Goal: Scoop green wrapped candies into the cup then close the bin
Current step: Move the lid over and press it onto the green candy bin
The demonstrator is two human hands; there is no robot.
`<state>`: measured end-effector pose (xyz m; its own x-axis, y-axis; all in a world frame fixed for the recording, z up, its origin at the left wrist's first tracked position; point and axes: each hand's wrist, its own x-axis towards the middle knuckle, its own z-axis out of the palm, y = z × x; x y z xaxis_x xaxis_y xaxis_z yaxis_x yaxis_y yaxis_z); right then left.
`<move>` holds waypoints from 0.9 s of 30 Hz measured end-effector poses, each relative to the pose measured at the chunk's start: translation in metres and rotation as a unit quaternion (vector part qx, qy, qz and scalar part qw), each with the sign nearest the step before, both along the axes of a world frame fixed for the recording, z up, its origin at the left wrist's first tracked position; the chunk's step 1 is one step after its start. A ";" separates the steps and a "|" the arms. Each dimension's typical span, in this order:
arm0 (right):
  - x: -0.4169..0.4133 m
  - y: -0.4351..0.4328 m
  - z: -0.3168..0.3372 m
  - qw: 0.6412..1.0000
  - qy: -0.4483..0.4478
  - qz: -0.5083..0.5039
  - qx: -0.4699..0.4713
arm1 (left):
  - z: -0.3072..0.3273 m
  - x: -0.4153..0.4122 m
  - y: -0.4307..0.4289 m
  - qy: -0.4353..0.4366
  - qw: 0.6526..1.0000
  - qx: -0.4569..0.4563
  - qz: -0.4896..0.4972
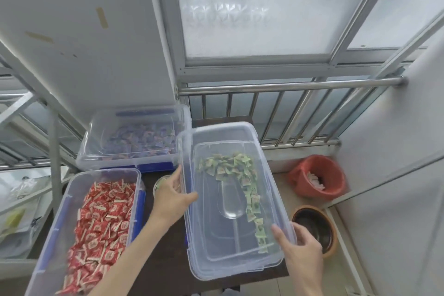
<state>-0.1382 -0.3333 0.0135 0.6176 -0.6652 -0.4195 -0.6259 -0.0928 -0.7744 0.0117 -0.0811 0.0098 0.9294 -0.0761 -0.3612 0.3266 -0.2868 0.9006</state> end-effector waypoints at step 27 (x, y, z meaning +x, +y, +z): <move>0.032 -0.014 -0.028 0.952 0.217 0.206 -0.056 | -0.063 -0.048 -0.028 -0.009 0.992 0.120 -0.027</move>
